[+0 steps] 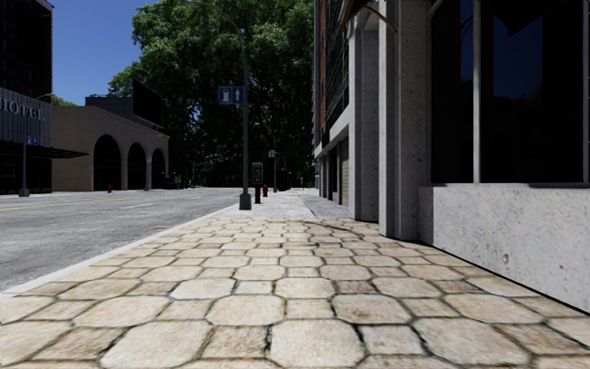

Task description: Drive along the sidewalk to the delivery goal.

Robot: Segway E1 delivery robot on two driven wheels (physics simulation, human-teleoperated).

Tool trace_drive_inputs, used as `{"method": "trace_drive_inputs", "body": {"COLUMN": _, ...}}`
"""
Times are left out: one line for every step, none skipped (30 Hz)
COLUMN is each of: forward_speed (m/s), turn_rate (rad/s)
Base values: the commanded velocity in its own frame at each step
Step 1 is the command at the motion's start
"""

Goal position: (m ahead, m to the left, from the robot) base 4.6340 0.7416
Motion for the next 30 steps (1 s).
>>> {"method": "trace_drive_inputs", "body": {"forward_speed": 1.83, "turn_rate": 0.0}}
{"method": "trace_drive_inputs", "body": {"forward_speed": 1.83, "turn_rate": 0.0}}
{"method": "trace_drive_inputs", "body": {"forward_speed": 1.83, "turn_rate": 0.0}}
{"method": "trace_drive_inputs", "body": {"forward_speed": 1.83, "turn_rate": 0.0}}
{"method": "trace_drive_inputs", "body": {"forward_speed": 1.83, "turn_rate": 0.0}}
{"method": "trace_drive_inputs", "body": {"forward_speed": 1.83, "turn_rate": 0.0}}
{"method": "trace_drive_inputs", "body": {"forward_speed": 1.83, "turn_rate": 0.0}}
{"method": "trace_drive_inputs", "body": {"forward_speed": 1.83, "turn_rate": 0.0}}
{"method": "trace_drive_inputs", "body": {"forward_speed": 1.83, "turn_rate": 0.0}}
{"method": "trace_drive_inputs", "body": {"forward_speed": 1.83, "turn_rate": 0.0}}
{"method": "trace_drive_inputs", "body": {"forward_speed": 1.83, "turn_rate": 0.0}}
{"method": "trace_drive_inputs", "body": {"forward_speed": 1.82, "turn_rate": 0.07}}
{"method": "trace_drive_inputs", "body": {"forward_speed": 1.82, "turn_rate": 0.07}}
{"method": "trace_drive_inputs", "body": {"forward_speed": 1.82, "turn_rate": 0.08}}
{"method": "trace_drive_inputs", "body": {"forward_speed": 1.82, "turn_rate": 0.18}}
{"method": "trace_drive_inputs", "body": {"forward_speed": 1.82, "turn_rate": 0.27}}
{"method": "trace_drive_inputs", "body": {"forward_speed": 1.82, "turn_rate": 0.29}}
{"method": "trace_drive_inputs", "body": {"forward_speed": 1.82, "turn_rate": 0.29}}
{"method": "trace_drive_inputs", "body": {"forward_speed": 1.82, "turn_rate": 0.29}}
{"method": "trace_drive_inputs", "body": {"forward_speed": 1.82, "turn_rate": 0.22}}
{"method": "trace_drive_inputs", "body": {"forward_speed": 1.82, "turn_rate": 0.2}}
{"method": "trace_drive_inputs", "body": {"forward_speed": 1.82, "turn_rate": 0.2}}
{"method": "trace_drive_inputs", "body": {"forward_speed": 1.82, "turn_rate": 0.19}}
{"method": "trace_drive_inputs", "body": {"forward_speed": 1.82, "turn_rate": 0.19}}
{"method": "trace_drive_inputs", "body": {"forward_speed": 1.82, "turn_rate": 0.19}}
{"method": "trace_drive_inputs", "body": {"forward_speed": 1.82, "turn_rate": 0.25}}
{"method": "trace_drive_inputs", "body": {"forward_speed": 1.82, "turn_rate": 0.28}}
{"method": "trace_drive_inputs", "body": {"forward_speed": 1.82, "turn_rate": 0.4}}
{"method": "trace_drive_inputs", "body": {"forward_speed": 1.82, "turn_rate": 0.6}}
{"method": "trace_drive_inputs", "body": {"forward_speed": 1.82, "turn_rate": 0.7}}
